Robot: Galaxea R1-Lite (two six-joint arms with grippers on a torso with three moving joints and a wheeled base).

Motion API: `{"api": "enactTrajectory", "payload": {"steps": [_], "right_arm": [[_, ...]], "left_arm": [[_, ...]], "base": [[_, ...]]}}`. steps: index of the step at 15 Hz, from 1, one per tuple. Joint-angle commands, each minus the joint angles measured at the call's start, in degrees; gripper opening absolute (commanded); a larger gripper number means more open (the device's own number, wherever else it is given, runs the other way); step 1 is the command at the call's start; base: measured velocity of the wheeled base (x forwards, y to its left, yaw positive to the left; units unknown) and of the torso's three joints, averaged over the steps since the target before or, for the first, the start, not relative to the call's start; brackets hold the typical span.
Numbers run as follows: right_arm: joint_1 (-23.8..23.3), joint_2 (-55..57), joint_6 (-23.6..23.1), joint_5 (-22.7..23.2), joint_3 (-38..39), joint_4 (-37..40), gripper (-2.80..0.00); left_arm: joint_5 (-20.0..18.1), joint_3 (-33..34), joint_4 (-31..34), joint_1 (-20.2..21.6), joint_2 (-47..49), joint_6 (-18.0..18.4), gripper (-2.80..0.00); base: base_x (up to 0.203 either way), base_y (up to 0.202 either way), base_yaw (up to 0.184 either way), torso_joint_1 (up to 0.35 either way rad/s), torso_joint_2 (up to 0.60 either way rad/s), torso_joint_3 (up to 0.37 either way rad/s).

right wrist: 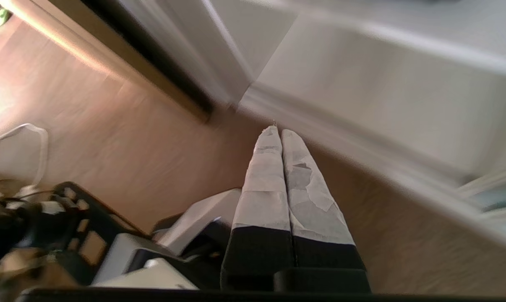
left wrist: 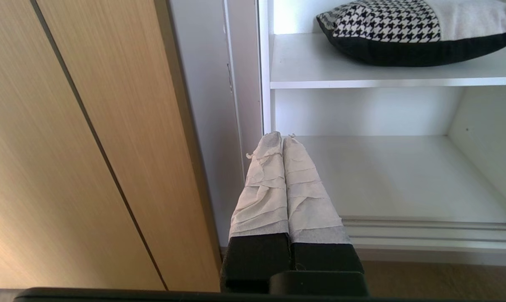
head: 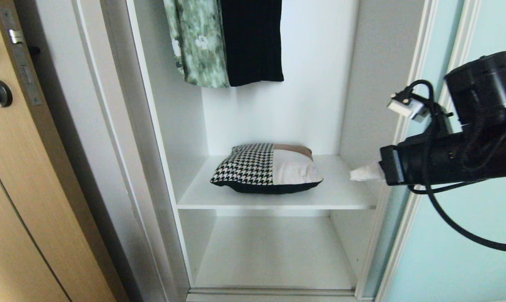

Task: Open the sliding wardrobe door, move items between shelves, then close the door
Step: Place the pillow on the lower shelf

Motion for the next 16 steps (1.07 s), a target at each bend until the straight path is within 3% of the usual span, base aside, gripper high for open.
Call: {"api": "enactTrajectory", "payload": {"steps": [1,8,9,10,13,16], "right_arm": [[1.7,9.4,3.4,0.1,-2.8,0.1,-2.80],[-0.1,27.3,9.3,0.1,-10.9,-1.3,-2.80],[-0.7,29.6,10.3,0.1,-12.8,-1.9,-0.58],[-1.8,31.9,10.9,0.1,-15.7,-2.1,0.00],[-5.1,36.1,12.0,0.3,-22.4,-1.6,0.00],[-6.1,37.4,12.0,0.3,-23.8,-1.6,0.00]], "left_arm": [[0.0,0.0,0.0,0.0,0.1,0.4,-2.80],[0.1,0.2,0.0,0.1,0.1,1.1,-2.80],[0.0,0.2,-0.1,0.1,0.1,1.2,-2.80],[-0.1,0.0,0.2,0.1,0.1,0.8,-2.80],[-0.1,-0.8,1.1,0.1,0.2,2.0,-2.80],[0.0,-7.4,1.5,0.1,6.1,2.5,-2.80]], "base": [[0.000,0.000,0.000,0.000,0.00,0.000],[0.000,0.000,0.000,0.000,0.00,0.000],[0.000,0.000,0.000,0.000,0.00,0.000],[0.000,0.000,0.000,0.000,0.00,0.000],[0.000,0.000,0.000,0.000,0.00,0.000],[0.000,0.000,0.000,0.000,0.00,0.000]]}}
